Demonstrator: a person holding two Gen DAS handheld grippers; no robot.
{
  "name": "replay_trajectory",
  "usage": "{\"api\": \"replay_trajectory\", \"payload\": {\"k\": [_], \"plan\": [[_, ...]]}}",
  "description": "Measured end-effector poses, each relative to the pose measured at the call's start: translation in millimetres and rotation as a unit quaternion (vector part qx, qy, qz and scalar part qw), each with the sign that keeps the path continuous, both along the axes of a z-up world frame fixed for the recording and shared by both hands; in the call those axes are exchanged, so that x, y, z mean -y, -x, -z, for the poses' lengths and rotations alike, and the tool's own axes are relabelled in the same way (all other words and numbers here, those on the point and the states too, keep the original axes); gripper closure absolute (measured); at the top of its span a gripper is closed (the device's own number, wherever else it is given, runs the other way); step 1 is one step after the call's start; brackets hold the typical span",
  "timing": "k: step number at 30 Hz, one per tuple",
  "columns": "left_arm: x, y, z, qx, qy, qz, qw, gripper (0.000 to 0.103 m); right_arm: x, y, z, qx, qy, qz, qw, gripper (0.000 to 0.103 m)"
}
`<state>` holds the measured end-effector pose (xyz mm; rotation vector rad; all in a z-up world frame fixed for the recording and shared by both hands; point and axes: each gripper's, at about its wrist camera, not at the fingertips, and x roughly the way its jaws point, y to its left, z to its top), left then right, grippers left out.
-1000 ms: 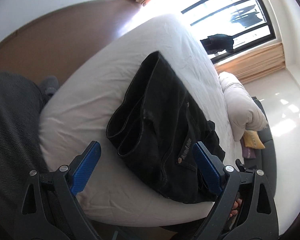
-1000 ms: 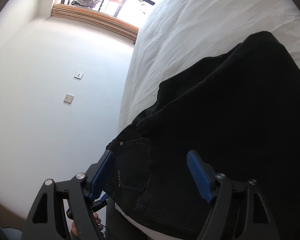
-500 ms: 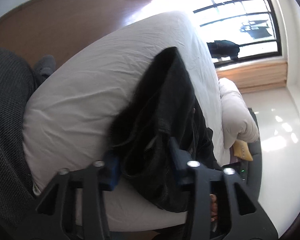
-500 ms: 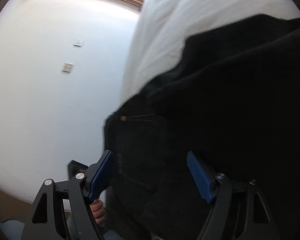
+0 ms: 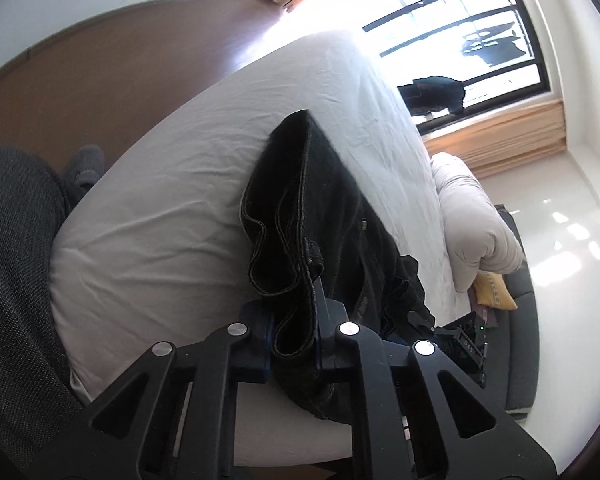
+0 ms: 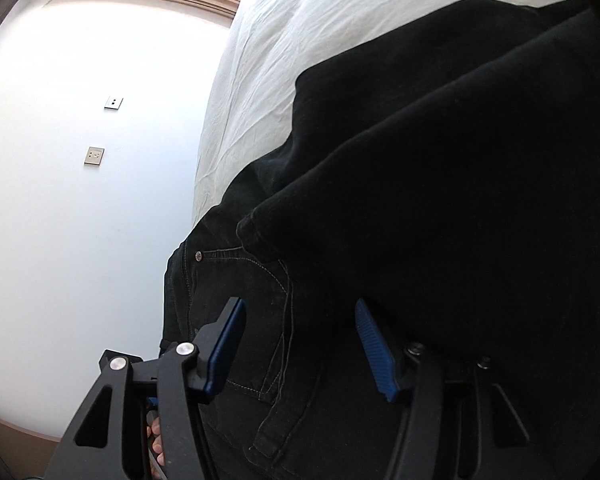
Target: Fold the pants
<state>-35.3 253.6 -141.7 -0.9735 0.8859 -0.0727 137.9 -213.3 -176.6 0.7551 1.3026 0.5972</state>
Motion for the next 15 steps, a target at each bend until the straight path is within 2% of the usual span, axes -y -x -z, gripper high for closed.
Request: {"api": "replay_trajectory", "payload": {"k": [8, 11, 15], "plan": [[37, -14, -55, 0.058, -0.043, 0.042, 0.9965, 0.092, -5, 4, -1, 0.008, 0.009, -0.001, 1.000, 0.043], [53, -20, -78, 0.080, -0.063, 0.064, 0.9927, 0.092, -6, 6, -1, 0.010, 0.008, 0.000, 1.000, 0.043], [95, -36, -109, 0.112, -0.092, 0.106, 0.9837, 0.092, -6, 9, 0, 0.017, 0.002, 0.001, 1.000, 0.043]]}}
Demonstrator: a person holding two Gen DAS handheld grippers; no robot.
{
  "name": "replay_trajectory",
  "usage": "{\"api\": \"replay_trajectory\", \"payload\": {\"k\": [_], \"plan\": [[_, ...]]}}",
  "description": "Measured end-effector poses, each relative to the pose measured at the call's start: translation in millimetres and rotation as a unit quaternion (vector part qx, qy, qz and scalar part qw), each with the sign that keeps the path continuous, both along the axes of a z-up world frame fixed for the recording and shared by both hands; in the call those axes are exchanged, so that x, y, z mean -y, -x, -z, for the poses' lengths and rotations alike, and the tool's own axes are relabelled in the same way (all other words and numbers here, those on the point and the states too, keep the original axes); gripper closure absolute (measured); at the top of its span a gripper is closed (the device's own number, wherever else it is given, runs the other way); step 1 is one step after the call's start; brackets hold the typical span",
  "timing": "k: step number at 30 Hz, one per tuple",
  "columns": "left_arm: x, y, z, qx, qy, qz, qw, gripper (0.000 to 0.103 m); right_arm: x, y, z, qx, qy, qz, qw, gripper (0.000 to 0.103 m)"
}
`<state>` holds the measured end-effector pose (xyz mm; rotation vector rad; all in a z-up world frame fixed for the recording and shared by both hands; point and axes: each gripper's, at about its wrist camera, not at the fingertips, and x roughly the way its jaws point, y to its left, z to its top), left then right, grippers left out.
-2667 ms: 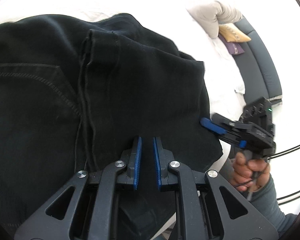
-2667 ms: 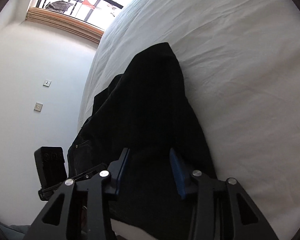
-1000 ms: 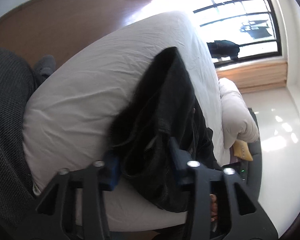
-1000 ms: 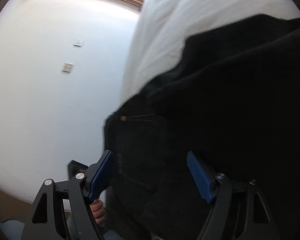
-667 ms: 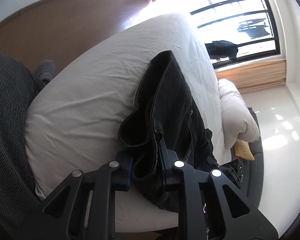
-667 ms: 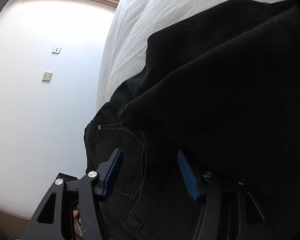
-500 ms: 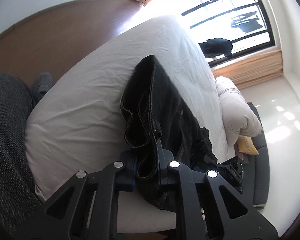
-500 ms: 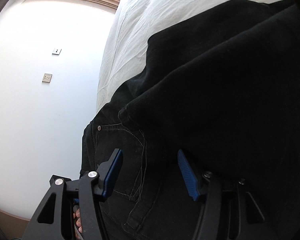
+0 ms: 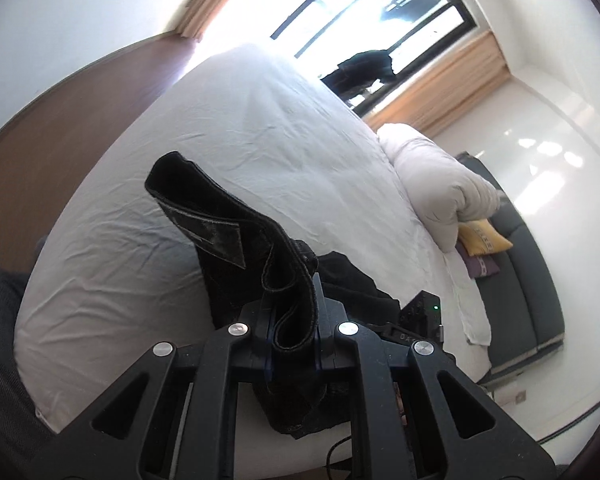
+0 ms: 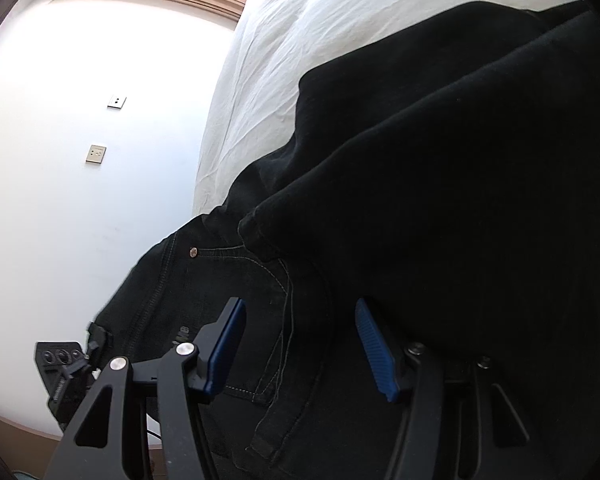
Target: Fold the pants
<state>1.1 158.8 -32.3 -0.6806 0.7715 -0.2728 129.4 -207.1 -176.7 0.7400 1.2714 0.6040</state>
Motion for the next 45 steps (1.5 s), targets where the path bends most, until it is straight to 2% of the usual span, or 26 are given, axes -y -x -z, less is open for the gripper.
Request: {"api": "replay_trajectory", "payload": {"k": [3, 5, 6, 8, 12, 17, 20, 24, 30, 31, 33, 35, 36, 38, 41, 45], "plan": [[34, -12, -19, 0.015, -0.024, 0.036, 0.9990, 0.092, 4, 1, -3, 0.000, -0.016, 0.001, 1.000, 0.039], [58, -18, -26, 0.020, -0.036, 0.060, 0.9973, 0.092, 21, 3, -15, -0.001, -0.037, 0.030, 0.999, 0.018], [75, -22, -29, 0.022, -0.046, 0.076, 0.9958, 0.092, 30, 4, -24, 0.012, -0.049, 0.045, 0.998, 0.015], [106, -29, -32, 0.021, -0.059, 0.105, 0.9925, 0.092, 47, 5, -43, 0.037, -0.069, 0.053, 0.996, 0.012], [184, -40, -25, 0.020, -0.090, 0.183, 0.9788, 0.092, 73, 7, -80, 0.075, -0.099, 0.025, 0.992, 0.011], [248, -39, -9, 0.012, -0.126, 0.240, 0.9626, 0.092, 98, 14, -119, 0.129, -0.092, -0.018, 0.987, 0.007], [272, -34, -5, 0.012, -0.150, 0.260, 0.9537, 0.092, 104, 16, -124, 0.137, -0.089, -0.030, 0.986, 0.007], [289, -33, -2, 0.013, -0.178, 0.271, 0.9460, 0.092, 98, 10, -116, 0.118, -0.075, -0.042, 0.989, 0.007], [327, -26, 2, 0.013, -0.228, 0.291, 0.9292, 0.092, 84, 1, -116, 0.111, -0.013, -0.084, 0.990, 0.007], [334, -25, 3, 0.014, -0.236, 0.296, 0.9255, 0.092, 82, 1, -117, 0.112, -0.003, -0.092, 0.989, 0.009], [332, -25, 7, 0.016, -0.245, 0.304, 0.9204, 0.092, 77, 2, -118, 0.115, 0.029, -0.106, 0.987, 0.020], [344, -22, 8, 0.018, -0.257, 0.310, 0.9152, 0.092, 74, 4, -115, 0.112, 0.065, -0.120, 0.984, 0.050], [349, -22, 8, 0.018, -0.262, 0.312, 0.9129, 0.092, 72, 4, -113, 0.113, 0.085, -0.123, 0.982, 0.055], [346, -24, 16, 0.019, -0.264, 0.315, 0.9112, 0.092, 79, 5, -111, 0.115, 0.096, -0.118, 0.982, 0.080], [353, -26, 16, 0.021, -0.271, 0.324, 0.9062, 0.092, 93, 6, -108, 0.117, 0.099, -0.103, 0.983, 0.087], [368, -31, 15, 0.020, -0.277, 0.333, 0.9009, 0.092, 109, 6, -105, 0.119, 0.098, -0.092, 0.984, 0.088]]}}
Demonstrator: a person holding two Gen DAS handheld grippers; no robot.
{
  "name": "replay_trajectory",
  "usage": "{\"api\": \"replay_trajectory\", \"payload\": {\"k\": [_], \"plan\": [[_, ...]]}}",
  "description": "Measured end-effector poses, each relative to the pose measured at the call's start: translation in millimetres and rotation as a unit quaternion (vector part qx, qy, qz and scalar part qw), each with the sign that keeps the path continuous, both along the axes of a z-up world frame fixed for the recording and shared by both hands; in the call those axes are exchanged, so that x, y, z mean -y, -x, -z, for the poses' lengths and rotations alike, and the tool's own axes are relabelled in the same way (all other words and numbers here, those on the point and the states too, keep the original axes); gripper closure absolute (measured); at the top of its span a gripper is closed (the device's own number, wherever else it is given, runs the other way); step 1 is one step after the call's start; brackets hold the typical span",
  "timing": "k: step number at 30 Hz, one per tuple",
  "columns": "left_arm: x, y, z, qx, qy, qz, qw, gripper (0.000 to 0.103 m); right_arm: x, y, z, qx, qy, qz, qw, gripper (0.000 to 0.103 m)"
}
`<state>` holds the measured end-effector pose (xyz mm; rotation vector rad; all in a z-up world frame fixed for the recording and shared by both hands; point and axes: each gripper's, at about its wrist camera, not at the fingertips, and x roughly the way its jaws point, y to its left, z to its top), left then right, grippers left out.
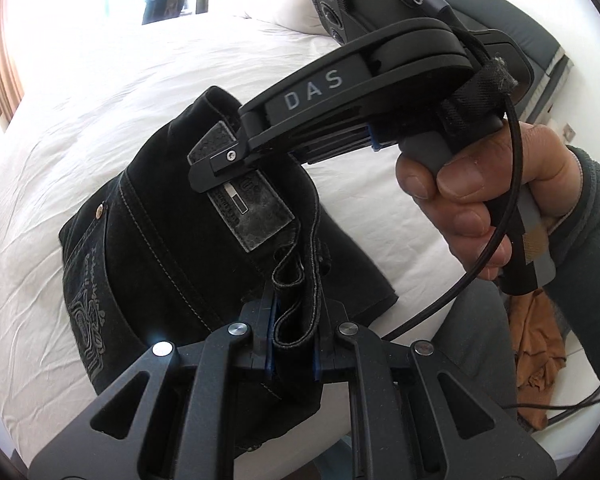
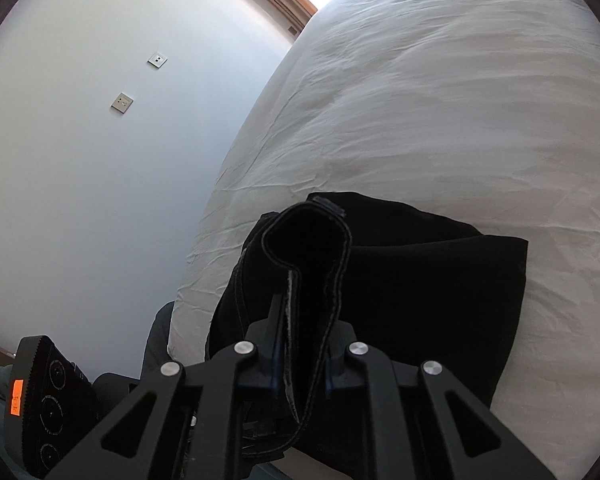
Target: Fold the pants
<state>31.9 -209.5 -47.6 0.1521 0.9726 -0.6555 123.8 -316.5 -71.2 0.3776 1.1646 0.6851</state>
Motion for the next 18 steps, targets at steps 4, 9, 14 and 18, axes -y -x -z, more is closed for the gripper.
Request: {"api": "replay_trajectory", "payload": {"k": [4, 9, 14, 18], "plan": [[19, -3, -9, 0.005, -0.005, 0.012, 0.9999, 0.092, 22, -5, 3, -0.002, -0.011, 0.014, 1.000, 0.089], [44, -12, 9, -0.009, -0.022, 0.025, 0.9994, 0.092, 45, -9, 14, -0.010, -0.011, 0.027, 1.000, 0.089], [59, -19, 36, -0.026, -0.035, 0.030, 0.9986, 0.092, 70, -13, 51, -0.041, -0.021, 0.052, 0.998, 0.089], [63, -26, 58, -0.037, -0.037, 0.025, 0.9983, 0.090, 81, -16, 74, -0.056, -0.033, 0.069, 0.995, 0.089]]}}
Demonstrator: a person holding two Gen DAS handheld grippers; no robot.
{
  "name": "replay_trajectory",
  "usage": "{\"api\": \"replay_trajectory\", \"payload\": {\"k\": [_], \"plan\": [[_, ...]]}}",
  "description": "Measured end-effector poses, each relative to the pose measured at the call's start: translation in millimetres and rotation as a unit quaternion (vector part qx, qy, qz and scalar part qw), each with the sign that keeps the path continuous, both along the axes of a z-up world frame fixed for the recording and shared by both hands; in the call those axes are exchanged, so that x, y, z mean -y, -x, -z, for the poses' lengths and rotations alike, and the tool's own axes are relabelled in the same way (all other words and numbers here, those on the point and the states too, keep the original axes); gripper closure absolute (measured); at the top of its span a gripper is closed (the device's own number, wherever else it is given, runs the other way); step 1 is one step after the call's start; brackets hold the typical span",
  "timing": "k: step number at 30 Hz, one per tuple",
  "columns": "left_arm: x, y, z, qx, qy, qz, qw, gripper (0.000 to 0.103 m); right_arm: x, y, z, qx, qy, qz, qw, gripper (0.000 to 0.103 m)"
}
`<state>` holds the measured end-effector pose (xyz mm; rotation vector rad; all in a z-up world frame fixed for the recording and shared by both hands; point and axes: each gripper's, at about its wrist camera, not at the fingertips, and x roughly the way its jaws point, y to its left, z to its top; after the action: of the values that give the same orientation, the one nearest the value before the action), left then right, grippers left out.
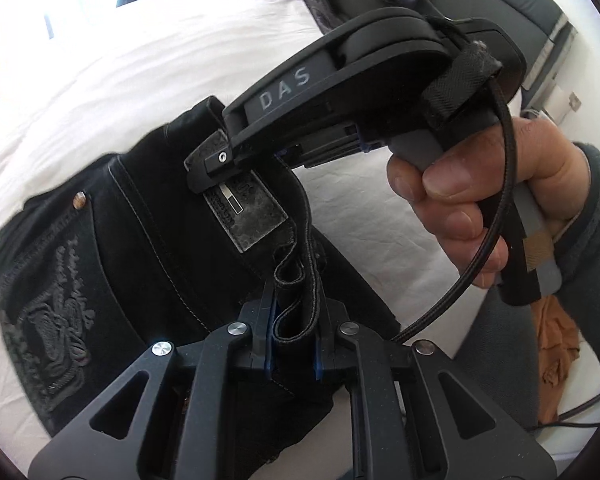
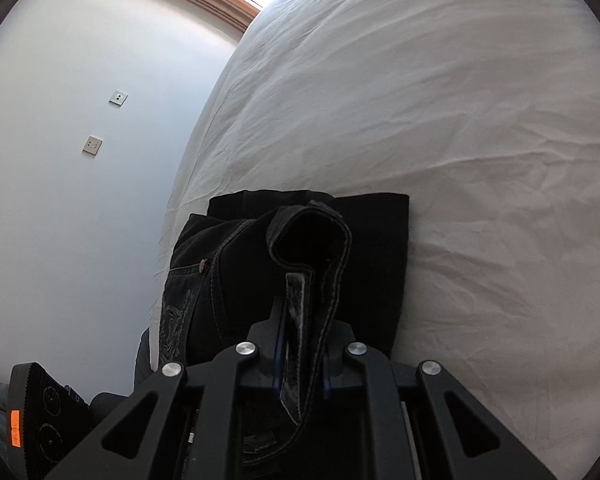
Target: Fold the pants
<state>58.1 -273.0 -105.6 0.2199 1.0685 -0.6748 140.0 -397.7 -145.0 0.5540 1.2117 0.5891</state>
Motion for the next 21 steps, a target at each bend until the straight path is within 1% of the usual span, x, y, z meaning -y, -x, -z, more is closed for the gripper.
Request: {"api": "replay_trajectory", "payload": {"k": [1, 2, 3, 4, 5, 6, 7, 8, 11, 13, 15, 16, 17, 18, 19, 20, 21], "plan": [[0, -1, 2, -0.004, 0.004, -0.004, 1.0000, 0.087, 2, -1, 4, -0.003, -0.004, 0.004, 1.000, 0.088], [-2, -3, 2, -0.010, 0.012, -0.004, 0.9999, 0.081, 5, -2, 9, -0.008, -0.008, 0.010, 1.000, 0.087], [-5, -4, 1, -0.020, 0.027, -0.005, 0.9994, 0.073, 8, -3, 11, -0.012, -0.015, 0.014, 1.000, 0.087], [-6, -4, 2, -0.025, 0.033, -0.005, 0.9991, 0.066, 10, -3, 13, -0.012, -0.022, 0.016, 1.000, 0.087], [-10, -5, 2, -0.033, 0.040, -0.006, 0.9986, 0.050, 10, -3, 13, -0.011, -0.023, 0.016, 1.000, 0.086], [-15, -4, 0, -0.040, 0.051, -0.011, 0.9978, 0.048, 11, -2, 13, -0.012, -0.025, 0.018, 0.999, 0.086], [-20, -4, -2, -0.044, 0.058, -0.014, 0.9972, 0.048, 12, -1, 13, -0.013, -0.027, 0.019, 0.999, 0.085], [-27, -2, -7, -0.047, 0.067, -0.013, 0.9966, 0.048, 13, -1, 13, -0.012, -0.026, 0.019, 0.999, 0.082], [-49, 4, -23, -0.030, 0.087, -0.013, 0.9957, 0.048, 19, 1, 10, -0.012, -0.021, 0.030, 0.999, 0.074], [-73, 4, -36, -0.018, 0.105, -0.033, 0.9938, 0.048, 24, 3, 6, -0.010, -0.015, 0.036, 0.999, 0.068], [-104, -1, -45, -0.006, 0.117, -0.066, 0.9909, 0.044, 31, 7, 2, -0.010, -0.007, 0.051, 0.999, 0.059], [-113, -1, -47, -0.002, 0.121, -0.077, 0.9896, 0.044, 35, 8, -1, -0.012, 0.006, 0.064, 0.998, 0.042], [-127, -4, -50, 0.002, 0.125, -0.091, 0.9880, 0.044, 41, 10, -4, -0.016, 0.022, 0.082, 0.996, 0.032], [-139, -7, -51, 0.006, 0.124, -0.103, 0.9869, 0.044, 47, 12, -8, -0.015, 0.026, 0.095, 0.995, 0.032], [-152, -12, -46, 0.008, 0.120, -0.111, 0.9865, 0.044, 50, 14, -14, -0.012, 0.033, 0.103, 0.994, 0.032], [-165, -17, -42, 0.007, 0.114, -0.125, 0.9855, 0.044, 50, 18, -23, -0.001, 0.041, 0.101, 0.994, 0.033], [-170, -20, -39, 0.005, 0.113, -0.136, 0.9842, 0.044, 45, 22, -33, 0.012, 0.035, 0.089, 0.995, 0.033]]}}
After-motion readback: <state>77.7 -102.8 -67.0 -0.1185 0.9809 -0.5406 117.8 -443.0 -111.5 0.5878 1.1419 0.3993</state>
